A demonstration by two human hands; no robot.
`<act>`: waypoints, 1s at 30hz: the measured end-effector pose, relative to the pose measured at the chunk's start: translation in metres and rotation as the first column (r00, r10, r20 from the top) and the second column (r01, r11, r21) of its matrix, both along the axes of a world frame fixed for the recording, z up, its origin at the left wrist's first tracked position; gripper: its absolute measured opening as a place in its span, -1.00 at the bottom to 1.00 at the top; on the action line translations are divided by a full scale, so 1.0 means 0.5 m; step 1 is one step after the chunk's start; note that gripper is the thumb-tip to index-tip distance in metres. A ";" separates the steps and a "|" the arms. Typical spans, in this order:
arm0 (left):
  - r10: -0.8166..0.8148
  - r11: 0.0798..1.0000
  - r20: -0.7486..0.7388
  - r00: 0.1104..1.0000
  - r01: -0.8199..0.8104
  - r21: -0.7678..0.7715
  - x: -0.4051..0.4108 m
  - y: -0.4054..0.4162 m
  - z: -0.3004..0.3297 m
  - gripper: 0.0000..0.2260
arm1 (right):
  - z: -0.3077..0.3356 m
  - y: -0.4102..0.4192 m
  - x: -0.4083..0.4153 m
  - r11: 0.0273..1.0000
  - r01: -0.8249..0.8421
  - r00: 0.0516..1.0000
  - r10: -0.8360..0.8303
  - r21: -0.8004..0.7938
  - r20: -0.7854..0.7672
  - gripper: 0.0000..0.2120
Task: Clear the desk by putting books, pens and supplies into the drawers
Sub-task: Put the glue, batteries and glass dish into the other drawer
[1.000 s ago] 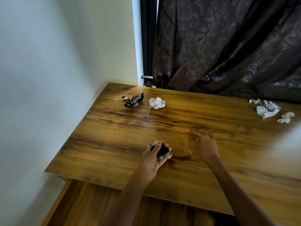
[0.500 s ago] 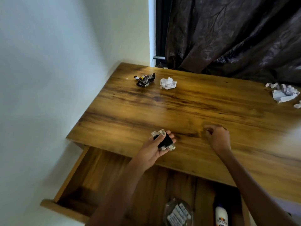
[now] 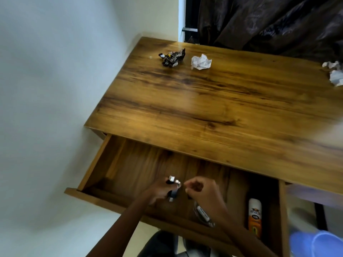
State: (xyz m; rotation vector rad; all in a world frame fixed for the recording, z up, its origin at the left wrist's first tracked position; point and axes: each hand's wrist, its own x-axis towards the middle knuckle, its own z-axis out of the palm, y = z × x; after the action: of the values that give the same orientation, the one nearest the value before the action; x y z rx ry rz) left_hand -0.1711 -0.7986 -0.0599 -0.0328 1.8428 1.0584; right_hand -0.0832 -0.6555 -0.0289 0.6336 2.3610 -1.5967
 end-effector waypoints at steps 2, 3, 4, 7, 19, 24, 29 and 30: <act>0.015 1.000 -0.065 0.998 -0.016 -0.013 0.000 -0.004 -0.025 -0.92 | -0.039 -0.015 -0.005 0.999 0.035 0.997 -0.035 0.004 0.068 -0.83; 0.014 0.999 -0.104 0.994 -0.017 -0.030 -0.001 -0.004 -0.036 -0.87 | -0.059 -0.021 -0.011 0.999 0.043 0.995 -0.045 0.020 0.090 -0.81; 0.000 0.998 -0.150 0.989 -0.009 -0.062 -0.003 -0.003 -0.047 -0.82 | -0.077 -0.025 -0.017 0.998 0.044 0.993 -0.049 0.045 0.107 -0.80; -0.027 0.990 -0.312 0.950 -0.019 -0.142 -0.009 -0.001 -0.075 -0.94 | -0.121 -0.037 -0.037 0.991 0.035 0.988 -0.053 0.128 0.146 -0.86; -0.086 0.965 -0.499 0.862 -0.054 -0.258 -0.010 -0.017 -0.106 -0.86 | -0.170 -0.074 -0.050 0.962 0.002 0.997 -0.024 0.271 0.079 -0.84; -0.111 0.958 -0.487 0.866 -0.037 -0.284 -0.013 -0.031 -0.115 -0.82 | -0.174 -0.059 -0.045 0.951 -0.045 0.996 0.020 0.305 0.083 -0.82; -0.062 0.973 -0.463 0.884 -0.050 -0.226 -0.026 -0.046 -0.119 -0.79 | -0.174 -0.051 -0.040 0.928 -0.168 0.982 0.127 0.332 0.142 -0.71; -0.041 0.975 -0.461 0.886 -0.066 -0.212 -0.027 -0.049 -0.121 -0.79 | -0.173 -0.053 -0.040 0.919 -0.199 0.976 0.152 0.341 0.159 -0.66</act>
State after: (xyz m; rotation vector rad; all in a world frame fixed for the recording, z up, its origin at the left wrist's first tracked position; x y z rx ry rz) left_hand -0.1848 -0.8231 -0.1203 0.0842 2.3946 0.9138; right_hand -0.1032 -0.6819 -0.1155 0.5513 2.5450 -1.0288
